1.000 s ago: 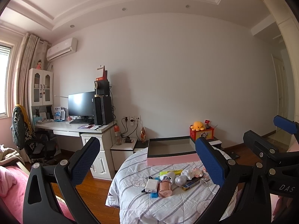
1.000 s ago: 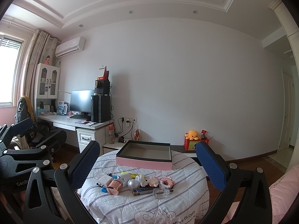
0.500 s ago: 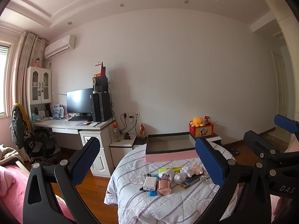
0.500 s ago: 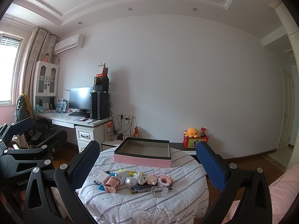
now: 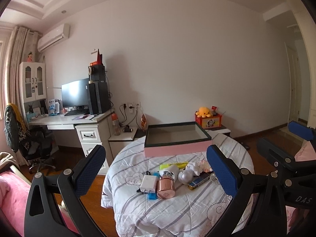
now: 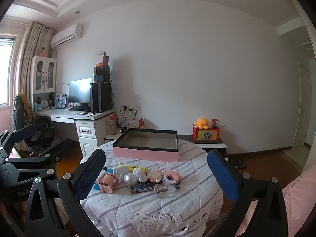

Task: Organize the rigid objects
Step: 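Move the left tool to the white charger while the right tool approaches the glass bottle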

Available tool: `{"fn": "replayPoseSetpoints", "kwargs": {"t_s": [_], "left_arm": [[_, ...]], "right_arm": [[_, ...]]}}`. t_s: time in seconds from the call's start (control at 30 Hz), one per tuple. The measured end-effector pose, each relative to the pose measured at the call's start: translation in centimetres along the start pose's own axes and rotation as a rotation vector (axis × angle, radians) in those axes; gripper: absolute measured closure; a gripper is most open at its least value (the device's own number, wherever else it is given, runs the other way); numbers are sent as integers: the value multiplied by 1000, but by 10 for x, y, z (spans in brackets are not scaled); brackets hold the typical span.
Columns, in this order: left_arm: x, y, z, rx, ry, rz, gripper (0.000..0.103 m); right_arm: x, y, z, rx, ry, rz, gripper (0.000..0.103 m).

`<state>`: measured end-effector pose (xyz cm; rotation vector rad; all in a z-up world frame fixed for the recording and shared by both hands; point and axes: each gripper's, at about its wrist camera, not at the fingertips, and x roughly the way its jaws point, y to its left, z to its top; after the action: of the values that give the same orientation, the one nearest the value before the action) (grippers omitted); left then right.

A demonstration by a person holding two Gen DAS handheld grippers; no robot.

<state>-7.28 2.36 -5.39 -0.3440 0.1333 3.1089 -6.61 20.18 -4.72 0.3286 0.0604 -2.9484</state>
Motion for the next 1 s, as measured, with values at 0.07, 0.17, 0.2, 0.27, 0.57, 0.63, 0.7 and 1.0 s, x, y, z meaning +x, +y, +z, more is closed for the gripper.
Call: {"fn": "replayPoseSetpoints", "kwargs": {"t_s": [0.07,0.17,0.2,0.27,0.57,0.63,0.7,1.0], "left_arm": [[10,-3,-5,3,26,-2,0],[23,-10,-13,19,60,-12,0],[27,-11,-17,25,72,-18,0],[37,-13,-26,38,103,-24,0],[83,-3,-73,53,256,0,0],[93,2,-81,45,283,-1,0],[100,9,-88,36,296,7,0],[131,29,-108,9,350,14,0]], "right_arm": [[7,-2,-5,3,18,-1,0],[17,-9,-16,12,45,5,0],[21,-11,-20,14,56,7,0],[31,-15,-28,17,85,7,0],[87,-27,-75,42,246,30,0],[96,-27,-83,39,269,37,0],[107,-26,-92,36,297,44,0],[149,-26,-120,43,399,62,0]]}}
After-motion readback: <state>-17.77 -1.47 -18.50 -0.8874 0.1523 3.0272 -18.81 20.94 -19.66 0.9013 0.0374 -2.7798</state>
